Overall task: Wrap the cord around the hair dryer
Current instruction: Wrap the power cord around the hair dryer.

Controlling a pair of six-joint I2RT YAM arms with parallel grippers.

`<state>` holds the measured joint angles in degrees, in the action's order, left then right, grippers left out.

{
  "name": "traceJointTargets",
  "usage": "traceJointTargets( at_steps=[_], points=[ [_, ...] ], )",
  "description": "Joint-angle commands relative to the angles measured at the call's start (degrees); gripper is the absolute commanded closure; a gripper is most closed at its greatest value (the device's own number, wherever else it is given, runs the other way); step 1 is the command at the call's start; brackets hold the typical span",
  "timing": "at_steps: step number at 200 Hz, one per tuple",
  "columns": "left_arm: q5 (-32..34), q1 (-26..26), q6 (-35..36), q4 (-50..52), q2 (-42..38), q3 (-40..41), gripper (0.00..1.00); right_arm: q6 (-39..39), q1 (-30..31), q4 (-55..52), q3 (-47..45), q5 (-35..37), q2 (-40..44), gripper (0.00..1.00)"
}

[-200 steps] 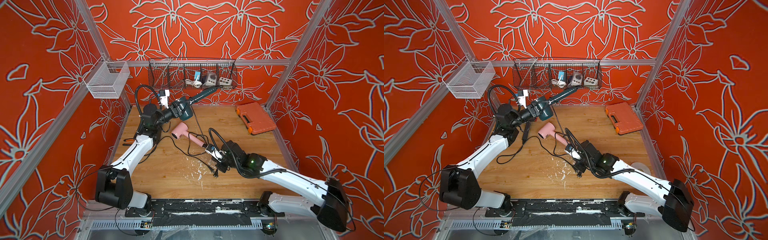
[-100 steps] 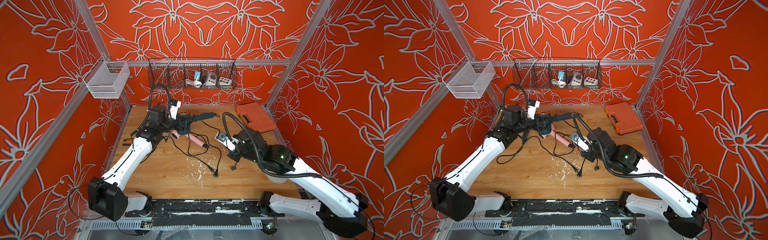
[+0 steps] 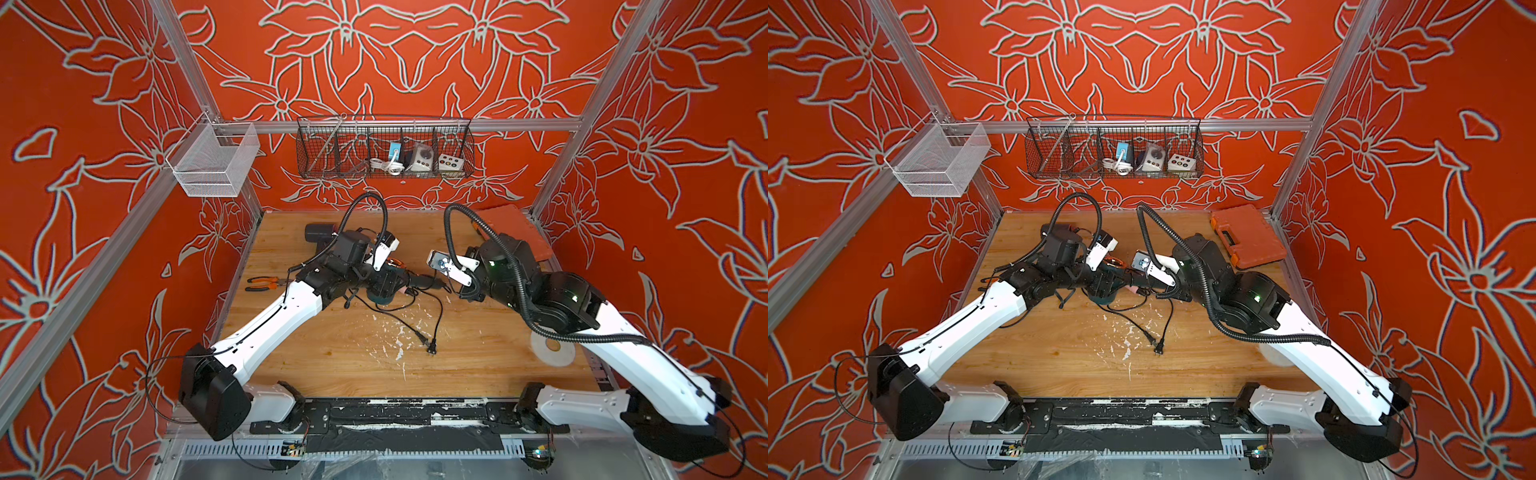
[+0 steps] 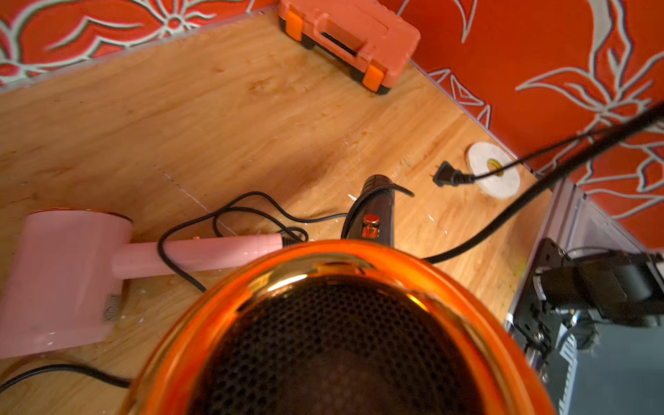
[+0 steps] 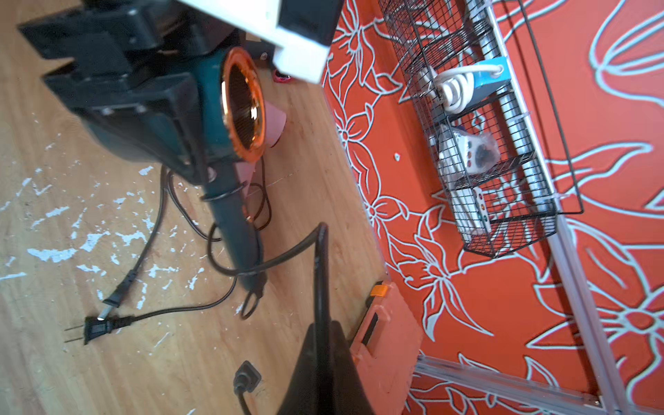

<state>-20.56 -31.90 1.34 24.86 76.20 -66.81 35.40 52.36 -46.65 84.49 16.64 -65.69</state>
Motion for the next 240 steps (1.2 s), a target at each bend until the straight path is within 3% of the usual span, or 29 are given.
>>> traceJointTargets(
  at_steps=[1,33,68,132,181,240],
  points=[
    [-7.2,-2.2,5.4,-0.5,-2.8,1.6,1.00,5.6,-2.8,3.5,1.4,-0.5,-1.1,1.00],
    [-19.5,-3.5,7.4,-5.0,-8.7,6.4,1.00,3.4,-11.7,6.9,-0.1,-15.4,-1.8,1.00],
    [-27.7,-3.5,2.6,-15.5,-14.8,10.0,1.00,-1.2,-19.2,9.3,-2.8,-32.1,-4.3,1.00],
    [-35.4,1.1,-14.8,-37.4,-14.8,8.2,1.00,-16.7,-29.7,21.5,-13.5,-57.5,-6.6,1.00],
    [-34.0,6.6,-29.5,-54.4,-12.4,8.1,1.00,-32.4,-32.6,36.8,-21.9,-65.9,-7.5,1.00],
    [-24.2,8.7,-34.0,-58.5,-10.4,3.3,1.00,-40.0,-32.8,42.7,-25.8,-67.2,-9.6,1.00]
  ],
)
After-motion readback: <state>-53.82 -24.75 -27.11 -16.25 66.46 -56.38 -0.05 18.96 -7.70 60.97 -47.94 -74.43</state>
